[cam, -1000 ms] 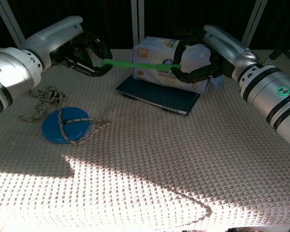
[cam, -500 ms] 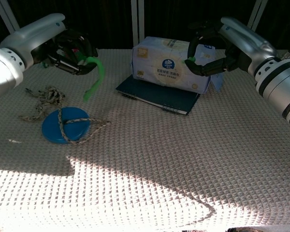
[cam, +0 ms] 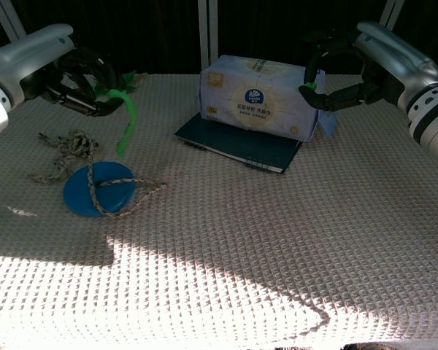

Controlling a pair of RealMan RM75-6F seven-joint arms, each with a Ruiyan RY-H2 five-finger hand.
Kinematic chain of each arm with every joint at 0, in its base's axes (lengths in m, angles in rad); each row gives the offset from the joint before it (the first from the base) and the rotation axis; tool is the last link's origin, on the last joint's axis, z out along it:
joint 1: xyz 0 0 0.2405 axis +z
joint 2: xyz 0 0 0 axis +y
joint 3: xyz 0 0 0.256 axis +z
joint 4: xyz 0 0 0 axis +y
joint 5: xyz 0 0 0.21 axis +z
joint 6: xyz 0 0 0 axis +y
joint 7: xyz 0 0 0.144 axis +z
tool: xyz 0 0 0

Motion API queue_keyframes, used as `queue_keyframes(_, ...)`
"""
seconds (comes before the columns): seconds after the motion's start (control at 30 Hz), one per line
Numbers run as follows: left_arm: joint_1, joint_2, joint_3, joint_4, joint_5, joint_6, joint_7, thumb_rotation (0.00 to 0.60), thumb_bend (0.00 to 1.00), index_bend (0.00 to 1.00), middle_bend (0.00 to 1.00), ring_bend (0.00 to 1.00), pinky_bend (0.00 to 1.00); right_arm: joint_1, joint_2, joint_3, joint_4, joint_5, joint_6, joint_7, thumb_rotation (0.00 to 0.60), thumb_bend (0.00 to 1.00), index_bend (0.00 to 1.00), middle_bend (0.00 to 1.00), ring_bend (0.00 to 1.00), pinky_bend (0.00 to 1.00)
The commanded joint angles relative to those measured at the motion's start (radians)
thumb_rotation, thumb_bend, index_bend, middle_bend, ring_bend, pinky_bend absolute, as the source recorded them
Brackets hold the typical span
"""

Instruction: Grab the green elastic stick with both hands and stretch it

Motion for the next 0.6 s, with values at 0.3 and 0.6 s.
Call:
queue_keyframes(0.3,-0.003,-0.003,0.004,-0.002,0.004,-0.003,0.009,0.599,0.31,0.61,0.38,0.33,0.41,0.004,0.021,-0.028,-0.011,-0.003,-0.040,0.007,0.600,0.33,0.51,0.07,0.00,0.00)
queue_keyframes(0.6,-0.013,-0.017,0.010,-0.001,0.006,-0.014,0.022,0.599,0.31,0.61,0.38,0.33,0.41,0.017,0.041,-0.050,-0.024,0.016,-0.096,-0.020,0.600,0.26,0.25,0.02,0.00,0.00)
